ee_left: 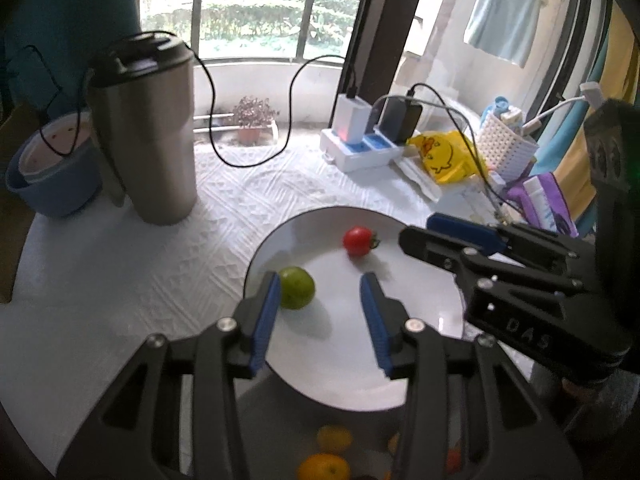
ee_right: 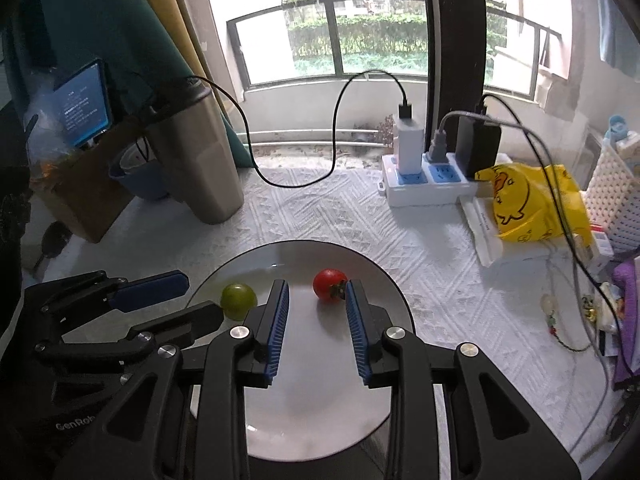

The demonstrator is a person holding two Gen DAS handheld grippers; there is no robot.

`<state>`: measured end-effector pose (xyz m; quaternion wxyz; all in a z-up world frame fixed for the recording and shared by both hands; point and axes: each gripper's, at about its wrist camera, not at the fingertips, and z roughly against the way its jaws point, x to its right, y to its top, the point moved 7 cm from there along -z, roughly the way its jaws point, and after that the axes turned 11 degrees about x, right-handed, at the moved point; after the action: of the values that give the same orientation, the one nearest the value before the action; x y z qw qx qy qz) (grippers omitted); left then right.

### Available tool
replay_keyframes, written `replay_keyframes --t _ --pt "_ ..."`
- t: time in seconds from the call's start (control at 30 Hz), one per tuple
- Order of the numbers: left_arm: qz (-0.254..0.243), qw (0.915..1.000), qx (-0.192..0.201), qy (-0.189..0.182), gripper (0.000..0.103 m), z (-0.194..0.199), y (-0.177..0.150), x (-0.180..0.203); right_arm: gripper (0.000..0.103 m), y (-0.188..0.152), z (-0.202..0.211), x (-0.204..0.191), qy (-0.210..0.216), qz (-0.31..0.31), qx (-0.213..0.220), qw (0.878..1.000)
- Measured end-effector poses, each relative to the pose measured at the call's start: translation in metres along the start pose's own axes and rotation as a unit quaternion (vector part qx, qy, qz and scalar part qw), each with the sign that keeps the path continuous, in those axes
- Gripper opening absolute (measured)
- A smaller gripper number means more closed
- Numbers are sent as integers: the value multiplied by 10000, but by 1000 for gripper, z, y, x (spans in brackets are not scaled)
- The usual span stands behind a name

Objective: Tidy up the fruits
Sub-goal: 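Move both open grippers back over the fruits on the grey mat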

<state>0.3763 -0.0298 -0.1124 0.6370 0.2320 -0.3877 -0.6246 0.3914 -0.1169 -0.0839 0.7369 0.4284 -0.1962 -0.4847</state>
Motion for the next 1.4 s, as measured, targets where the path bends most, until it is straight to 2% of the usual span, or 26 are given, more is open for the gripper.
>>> replay_keyframes --t 0.67,1.2,1.3,1.4 --pt "-98 9995 295 26 44 66 -22 11 31 -15 69 -15 -26 56 312 9995" --pt "26 9998 136 168 46 87 -69 10 32 -58 104 -11 0 8 252 9997" --pt "50 9998 70 203 48 89 -81 11 33 -69 108 -10 15 -10 209 9998" --pt "102 9997 3 217 59 89 -93 10 37 -79 112 -9 54 -41 168 9998"
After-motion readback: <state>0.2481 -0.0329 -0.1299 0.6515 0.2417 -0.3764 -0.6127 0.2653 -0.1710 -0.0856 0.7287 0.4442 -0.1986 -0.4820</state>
